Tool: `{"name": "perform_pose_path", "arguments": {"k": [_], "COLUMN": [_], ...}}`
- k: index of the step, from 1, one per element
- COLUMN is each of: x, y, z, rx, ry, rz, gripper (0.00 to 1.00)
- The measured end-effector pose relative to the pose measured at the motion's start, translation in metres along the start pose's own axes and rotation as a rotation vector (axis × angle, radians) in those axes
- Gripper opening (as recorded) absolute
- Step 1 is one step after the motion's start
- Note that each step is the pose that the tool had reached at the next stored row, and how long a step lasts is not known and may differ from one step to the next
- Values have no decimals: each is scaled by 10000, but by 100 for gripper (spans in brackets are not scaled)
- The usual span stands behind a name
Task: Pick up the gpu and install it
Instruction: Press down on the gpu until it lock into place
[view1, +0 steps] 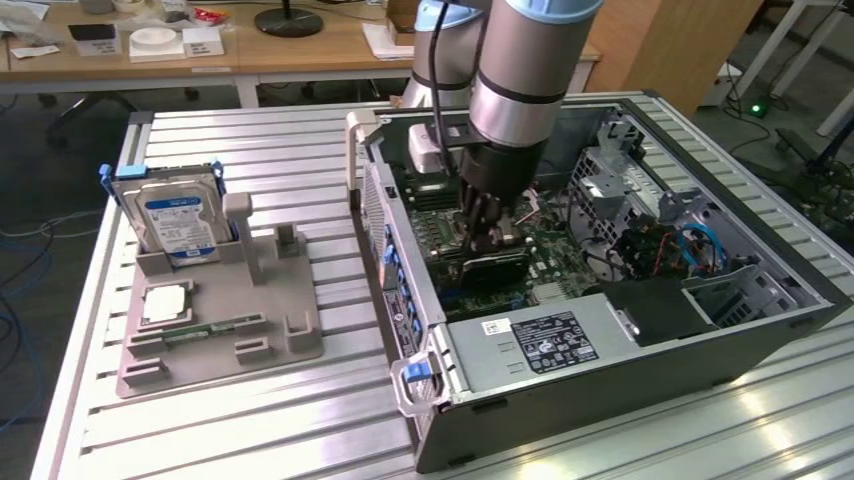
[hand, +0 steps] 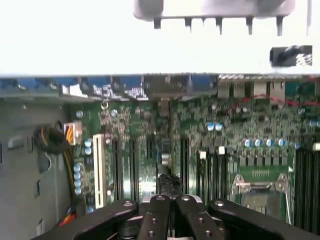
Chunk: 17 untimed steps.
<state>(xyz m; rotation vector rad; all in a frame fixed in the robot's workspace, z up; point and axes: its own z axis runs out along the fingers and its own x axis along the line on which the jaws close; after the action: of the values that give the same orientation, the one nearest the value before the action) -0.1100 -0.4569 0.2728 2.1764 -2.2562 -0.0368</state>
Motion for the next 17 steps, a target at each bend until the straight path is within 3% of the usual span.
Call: {"name": "perform_pose_path", "arguments": {"k": [3, 4, 5, 13, 15, 17], "x": [-4, -4, -4, -27, -29, -28], "y": [0, 1, 1, 23, 43, 66], "z": [-1, -2, -3, -100, -112, -113], "rx": [-288, -359, -375, -332, -281, -149], "ry": [11, 13, 15, 49, 47, 45], "rz": [4, 6, 6, -10, -16, -20], "gripper": [11, 11, 11, 11, 11, 11]}}
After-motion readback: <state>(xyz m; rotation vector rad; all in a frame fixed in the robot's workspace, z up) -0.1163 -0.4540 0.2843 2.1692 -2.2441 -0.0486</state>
